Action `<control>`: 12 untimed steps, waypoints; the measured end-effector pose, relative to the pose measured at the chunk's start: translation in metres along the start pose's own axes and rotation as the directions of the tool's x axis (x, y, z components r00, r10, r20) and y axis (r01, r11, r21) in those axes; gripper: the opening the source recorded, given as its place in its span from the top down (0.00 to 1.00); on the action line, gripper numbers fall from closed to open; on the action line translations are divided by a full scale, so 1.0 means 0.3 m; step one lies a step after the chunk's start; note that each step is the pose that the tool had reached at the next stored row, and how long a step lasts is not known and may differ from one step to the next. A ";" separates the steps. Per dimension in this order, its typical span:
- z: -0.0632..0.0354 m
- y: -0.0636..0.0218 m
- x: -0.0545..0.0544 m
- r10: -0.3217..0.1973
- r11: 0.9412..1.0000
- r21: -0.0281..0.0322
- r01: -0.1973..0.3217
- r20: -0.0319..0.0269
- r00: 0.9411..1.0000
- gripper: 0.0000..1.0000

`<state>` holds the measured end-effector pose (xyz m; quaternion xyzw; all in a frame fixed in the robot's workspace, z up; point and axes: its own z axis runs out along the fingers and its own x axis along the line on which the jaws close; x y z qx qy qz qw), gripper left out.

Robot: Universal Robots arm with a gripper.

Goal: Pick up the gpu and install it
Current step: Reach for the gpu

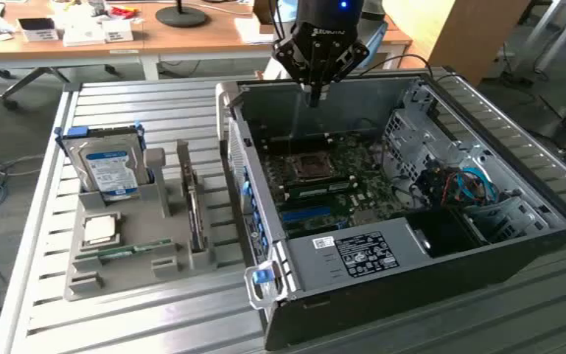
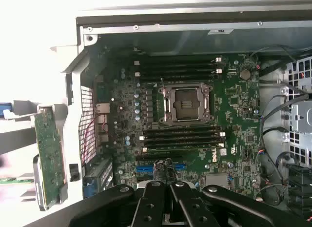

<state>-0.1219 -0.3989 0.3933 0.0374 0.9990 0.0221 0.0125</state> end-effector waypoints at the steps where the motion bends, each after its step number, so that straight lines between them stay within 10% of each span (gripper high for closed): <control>1: 0.000 0.000 0.000 0.000 1.000 0.000 0.000 0.000 1.000 0.89; 12: 0.000 0.000 0.003 0.000 1.000 0.000 0.000 0.000 1.000 0.89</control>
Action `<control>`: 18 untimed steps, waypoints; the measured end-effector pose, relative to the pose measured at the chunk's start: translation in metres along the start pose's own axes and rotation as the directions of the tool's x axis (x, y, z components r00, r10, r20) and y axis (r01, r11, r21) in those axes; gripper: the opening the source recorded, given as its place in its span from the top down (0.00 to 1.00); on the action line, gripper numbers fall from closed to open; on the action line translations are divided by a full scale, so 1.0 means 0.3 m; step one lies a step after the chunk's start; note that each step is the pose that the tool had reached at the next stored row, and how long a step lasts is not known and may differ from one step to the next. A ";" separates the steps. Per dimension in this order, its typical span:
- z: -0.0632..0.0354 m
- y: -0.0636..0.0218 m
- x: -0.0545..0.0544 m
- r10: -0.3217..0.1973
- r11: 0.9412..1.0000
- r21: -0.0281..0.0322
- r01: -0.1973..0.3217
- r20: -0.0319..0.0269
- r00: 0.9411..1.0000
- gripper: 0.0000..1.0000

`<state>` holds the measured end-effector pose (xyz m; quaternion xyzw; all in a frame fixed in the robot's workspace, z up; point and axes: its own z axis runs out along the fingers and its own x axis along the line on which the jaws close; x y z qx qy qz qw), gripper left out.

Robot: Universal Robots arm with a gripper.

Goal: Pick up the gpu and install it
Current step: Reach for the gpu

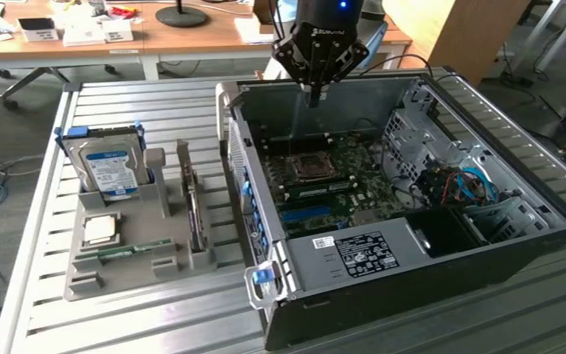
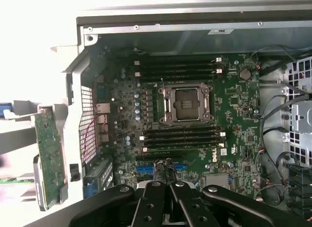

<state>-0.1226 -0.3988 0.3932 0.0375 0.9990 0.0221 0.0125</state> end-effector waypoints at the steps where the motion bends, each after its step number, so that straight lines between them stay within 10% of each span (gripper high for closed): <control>1: 0.000 0.000 0.002 0.000 1.000 0.000 0.000 0.000 1.000 0.89; 18: -0.002 -0.006 0.082 0.000 1.000 0.000 0.000 0.000 1.000 0.89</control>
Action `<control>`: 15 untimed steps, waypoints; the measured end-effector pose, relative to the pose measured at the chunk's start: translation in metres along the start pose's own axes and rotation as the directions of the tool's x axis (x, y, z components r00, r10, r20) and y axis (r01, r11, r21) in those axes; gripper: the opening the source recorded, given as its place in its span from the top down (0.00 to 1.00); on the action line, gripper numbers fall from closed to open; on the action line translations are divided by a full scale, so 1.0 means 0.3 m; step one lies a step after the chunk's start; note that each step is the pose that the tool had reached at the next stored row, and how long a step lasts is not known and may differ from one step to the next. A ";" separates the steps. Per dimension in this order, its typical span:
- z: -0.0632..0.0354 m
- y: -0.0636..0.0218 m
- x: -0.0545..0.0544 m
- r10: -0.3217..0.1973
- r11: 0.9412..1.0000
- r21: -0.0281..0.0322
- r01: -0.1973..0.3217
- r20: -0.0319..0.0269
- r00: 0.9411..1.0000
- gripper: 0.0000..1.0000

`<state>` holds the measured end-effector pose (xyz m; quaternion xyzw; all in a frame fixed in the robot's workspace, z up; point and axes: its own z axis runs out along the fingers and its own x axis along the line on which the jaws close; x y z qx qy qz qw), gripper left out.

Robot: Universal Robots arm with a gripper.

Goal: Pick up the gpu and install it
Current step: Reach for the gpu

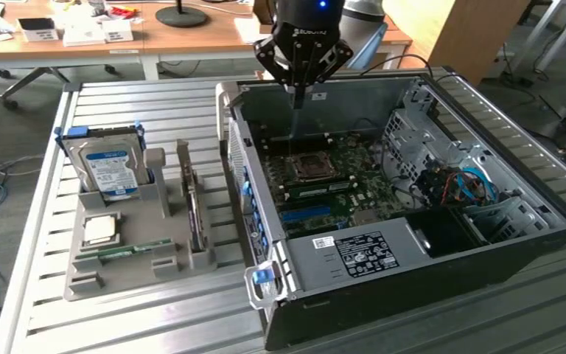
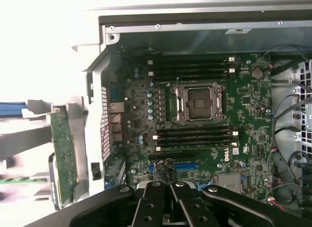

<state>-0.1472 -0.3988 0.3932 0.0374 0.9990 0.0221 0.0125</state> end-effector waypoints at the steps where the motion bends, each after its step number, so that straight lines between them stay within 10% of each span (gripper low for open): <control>1: 0.000 -0.001 0.007 0.000 1.000 0.000 0.000 0.000 1.000 0.89; 15: -0.003 -0.009 0.119 0.000 1.000 0.000 0.000 0.000 1.000 0.89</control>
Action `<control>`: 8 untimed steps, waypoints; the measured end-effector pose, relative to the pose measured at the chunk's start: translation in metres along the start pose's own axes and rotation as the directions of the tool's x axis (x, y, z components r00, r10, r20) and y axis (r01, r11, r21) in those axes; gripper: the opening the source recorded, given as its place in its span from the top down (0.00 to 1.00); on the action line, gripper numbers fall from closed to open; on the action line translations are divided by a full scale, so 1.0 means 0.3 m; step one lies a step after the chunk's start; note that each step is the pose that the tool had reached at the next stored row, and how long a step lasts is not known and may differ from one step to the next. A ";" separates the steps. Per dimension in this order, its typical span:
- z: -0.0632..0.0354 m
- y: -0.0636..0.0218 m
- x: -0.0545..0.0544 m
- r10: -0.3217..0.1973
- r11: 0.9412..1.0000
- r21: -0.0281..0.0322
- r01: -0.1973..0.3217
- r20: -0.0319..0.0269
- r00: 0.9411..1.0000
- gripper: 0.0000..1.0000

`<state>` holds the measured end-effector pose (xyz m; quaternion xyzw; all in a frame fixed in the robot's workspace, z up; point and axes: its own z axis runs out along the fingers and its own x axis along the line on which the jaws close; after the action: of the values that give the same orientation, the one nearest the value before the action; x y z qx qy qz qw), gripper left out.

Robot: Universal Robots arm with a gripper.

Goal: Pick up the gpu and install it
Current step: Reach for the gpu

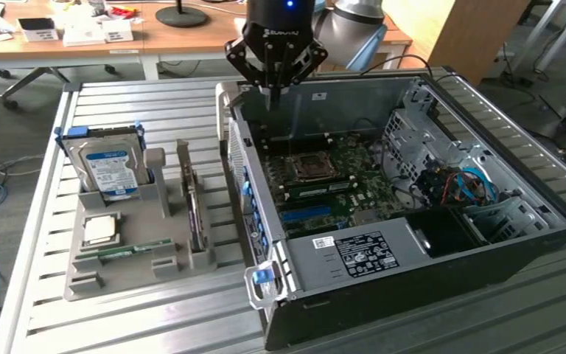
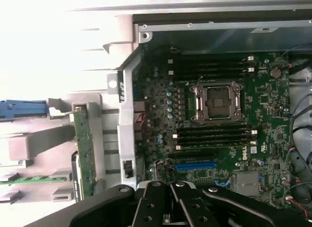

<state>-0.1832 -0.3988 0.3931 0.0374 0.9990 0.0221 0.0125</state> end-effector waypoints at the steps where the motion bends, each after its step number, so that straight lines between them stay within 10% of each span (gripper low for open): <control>1: 0.000 -0.001 0.009 0.000 1.000 0.000 0.000 0.000 1.000 0.89; 8: -0.002 -0.006 0.079 0.000 1.000 0.000 0.000 0.000 1.000 0.89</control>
<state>-0.2068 -0.3989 0.3929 0.0374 0.9990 0.0221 0.0125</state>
